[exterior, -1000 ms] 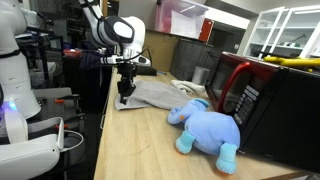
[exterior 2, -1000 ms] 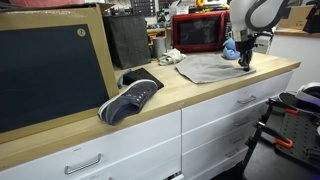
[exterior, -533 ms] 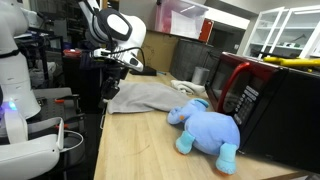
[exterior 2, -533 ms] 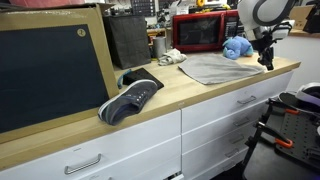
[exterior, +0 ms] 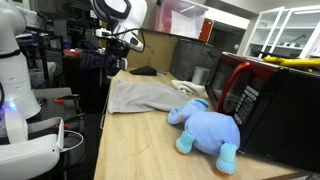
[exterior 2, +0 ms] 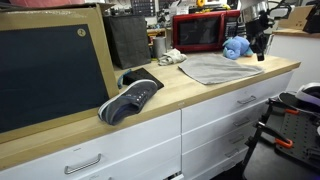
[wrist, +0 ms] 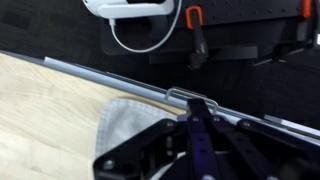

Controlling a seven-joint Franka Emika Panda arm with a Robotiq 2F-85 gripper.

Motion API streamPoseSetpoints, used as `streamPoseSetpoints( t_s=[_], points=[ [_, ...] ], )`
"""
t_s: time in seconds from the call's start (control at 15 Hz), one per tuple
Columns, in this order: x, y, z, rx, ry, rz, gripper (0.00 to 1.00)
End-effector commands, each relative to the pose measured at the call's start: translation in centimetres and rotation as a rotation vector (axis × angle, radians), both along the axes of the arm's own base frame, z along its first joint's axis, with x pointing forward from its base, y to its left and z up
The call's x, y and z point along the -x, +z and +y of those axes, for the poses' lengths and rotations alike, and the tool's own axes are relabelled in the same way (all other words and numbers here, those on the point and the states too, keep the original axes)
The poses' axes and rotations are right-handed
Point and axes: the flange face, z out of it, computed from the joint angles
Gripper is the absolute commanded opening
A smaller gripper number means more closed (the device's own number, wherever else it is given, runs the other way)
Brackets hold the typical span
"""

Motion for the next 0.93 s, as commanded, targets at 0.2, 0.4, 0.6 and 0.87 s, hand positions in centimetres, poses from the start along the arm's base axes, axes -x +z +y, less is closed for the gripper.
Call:
streamPoseSetpoints(
  t_s=[0.2,0.4,0.6,0.87],
  points=[
    [-4.6,3.3,10.7,-0.108,0.061,-0.235,0.0],
    [-7.3,2.6,13.8,-0.082,0.106,-0.339,0.0],
    [-9.2,0.7,14.5,-0.043,0.122,-0.41,0.0],
    [-9.5,-3.2,13.9,0.01,0.12,-0.391,0.0]
  ],
)
